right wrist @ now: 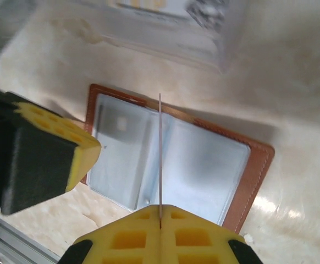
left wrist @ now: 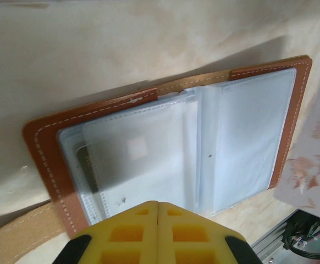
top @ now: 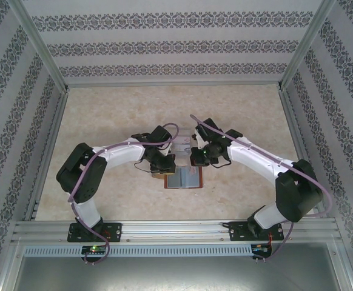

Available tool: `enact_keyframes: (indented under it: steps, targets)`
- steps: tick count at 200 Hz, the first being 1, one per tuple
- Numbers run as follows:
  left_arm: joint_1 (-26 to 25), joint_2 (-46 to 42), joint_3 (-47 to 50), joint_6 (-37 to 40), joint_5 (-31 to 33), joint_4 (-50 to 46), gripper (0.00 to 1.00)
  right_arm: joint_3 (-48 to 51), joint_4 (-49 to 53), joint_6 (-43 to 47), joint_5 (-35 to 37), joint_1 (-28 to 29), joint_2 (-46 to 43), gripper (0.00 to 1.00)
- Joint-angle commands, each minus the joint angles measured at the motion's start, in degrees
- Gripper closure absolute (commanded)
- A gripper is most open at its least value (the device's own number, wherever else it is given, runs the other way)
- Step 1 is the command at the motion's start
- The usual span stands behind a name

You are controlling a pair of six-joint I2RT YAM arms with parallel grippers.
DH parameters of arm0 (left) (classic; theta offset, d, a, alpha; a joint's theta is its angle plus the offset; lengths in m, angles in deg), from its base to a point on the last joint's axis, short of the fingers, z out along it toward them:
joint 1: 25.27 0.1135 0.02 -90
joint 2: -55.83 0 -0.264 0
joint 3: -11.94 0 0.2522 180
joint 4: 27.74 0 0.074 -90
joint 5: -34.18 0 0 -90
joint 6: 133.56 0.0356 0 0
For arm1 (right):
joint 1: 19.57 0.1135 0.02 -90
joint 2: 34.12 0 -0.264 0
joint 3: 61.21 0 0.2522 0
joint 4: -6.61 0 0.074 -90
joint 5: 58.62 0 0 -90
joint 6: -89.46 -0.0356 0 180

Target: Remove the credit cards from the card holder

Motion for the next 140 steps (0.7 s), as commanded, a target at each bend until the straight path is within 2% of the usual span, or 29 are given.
enact_keyframes:
  steps: [1,47,66,140]
  targets:
    - [1.9,-3.7,2.4,0.8,1.2,0.1,0.96,-4.0,1.8,13.3,0.5,-0.2,2.1,0.97]
    - [4.9,-7.4,6.5,0.1,0.7,2.2,0.96,-13.2,9.7,32.2,0.6,0.7,9.1,0.96]
    - [6.0,-8.8,8.5,-0.4,0.3,3.3,0.96,-14.5,10.0,41.2,2.0,1.3,10.2,0.99]
    - [8.5,-11.4,12.7,-0.9,-0.2,4.4,0.96,-24.3,14.3,63.4,10.8,1.3,16.9,1.00]
